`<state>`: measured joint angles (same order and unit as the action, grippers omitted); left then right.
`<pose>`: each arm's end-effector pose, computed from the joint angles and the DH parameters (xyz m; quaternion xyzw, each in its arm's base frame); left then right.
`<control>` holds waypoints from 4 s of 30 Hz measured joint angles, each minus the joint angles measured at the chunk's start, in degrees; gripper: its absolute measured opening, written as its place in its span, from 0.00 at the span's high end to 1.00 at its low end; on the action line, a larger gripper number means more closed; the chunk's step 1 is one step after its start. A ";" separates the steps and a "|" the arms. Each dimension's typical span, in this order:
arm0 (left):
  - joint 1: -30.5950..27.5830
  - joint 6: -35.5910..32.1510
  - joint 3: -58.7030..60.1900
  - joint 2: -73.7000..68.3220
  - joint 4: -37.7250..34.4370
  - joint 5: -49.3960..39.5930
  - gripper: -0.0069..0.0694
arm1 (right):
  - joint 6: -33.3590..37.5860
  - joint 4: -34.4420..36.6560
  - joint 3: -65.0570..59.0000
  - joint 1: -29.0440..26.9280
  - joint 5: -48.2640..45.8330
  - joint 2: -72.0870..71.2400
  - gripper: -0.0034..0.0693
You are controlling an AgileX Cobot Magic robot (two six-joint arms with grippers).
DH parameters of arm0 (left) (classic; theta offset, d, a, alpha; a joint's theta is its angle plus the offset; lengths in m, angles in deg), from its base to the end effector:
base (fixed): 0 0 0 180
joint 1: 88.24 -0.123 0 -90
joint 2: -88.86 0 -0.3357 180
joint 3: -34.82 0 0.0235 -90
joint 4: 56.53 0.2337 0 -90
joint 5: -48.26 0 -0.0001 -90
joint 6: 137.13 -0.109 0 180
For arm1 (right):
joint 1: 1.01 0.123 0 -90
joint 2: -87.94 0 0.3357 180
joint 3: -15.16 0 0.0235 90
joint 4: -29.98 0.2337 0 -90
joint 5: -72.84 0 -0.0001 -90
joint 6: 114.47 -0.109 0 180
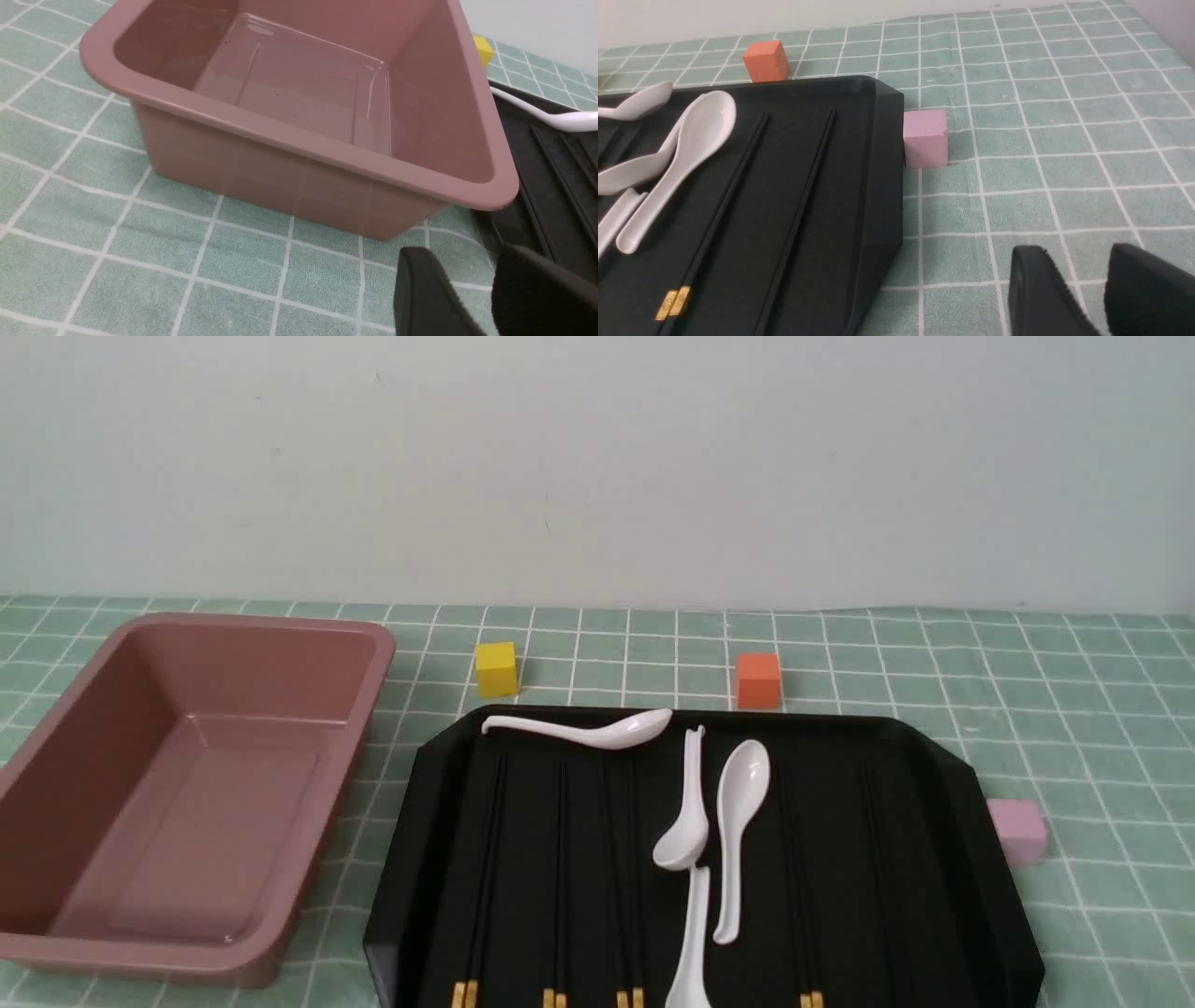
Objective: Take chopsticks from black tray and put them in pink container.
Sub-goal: 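Reach over to the black tray and grasp a pair of chopsticks with the left gripper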
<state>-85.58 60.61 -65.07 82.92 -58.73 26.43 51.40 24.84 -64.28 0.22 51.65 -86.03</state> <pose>0.0013 -0.0016 0.1638 -0.1162 0.7999 -0.1202 0.5763 0.0017 -0.0035 0.1690 0.0663 0.7989 0.0421 0.5963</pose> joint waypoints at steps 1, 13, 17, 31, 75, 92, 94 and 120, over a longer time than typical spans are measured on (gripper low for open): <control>0.00 0.00 0.00 0.00 0.00 0.00 0.60 | 0.00 0.00 0.00 0.00 0.00 0.00 0.62; 0.00 0.00 0.00 0.00 0.00 0.00 0.60 | 0.00 0.00 0.00 0.00 0.00 0.00 0.62; 0.00 0.00 0.00 0.00 0.00 0.00 0.60 | 0.00 0.00 0.00 0.00 0.00 0.00 0.62; 0.00 0.00 0.00 0.00 0.00 0.00 0.60 | 0.00 0.00 0.00 0.00 0.00 0.00 0.62; 0.00 25.78 -0.31 0.00 -57.82 15.54 0.62 | 0.00 0.01 0.00 0.00 0.00 0.00 0.62; 0.00 2.88 -39.37 -43.40 -26.13 -39.59 0.93 | 0.00 0.01 0.00 0.00 0.00 0.00 0.62; 0.00 0.24 -41.60 -50.40 -24.62 -43.42 0.93 | 0.00 0.01 0.00 0.00 0.00 0.00 0.62; 33.66 20.18 -73.80 -104.17 6.20 -36.71 0.66 | 0.00 0.01 0.00 0.00 0.00 0.00 0.62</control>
<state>-51.92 80.79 -138.87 -21.25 -52.53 -10.27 51.40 24.85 -64.28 0.22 51.65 -86.03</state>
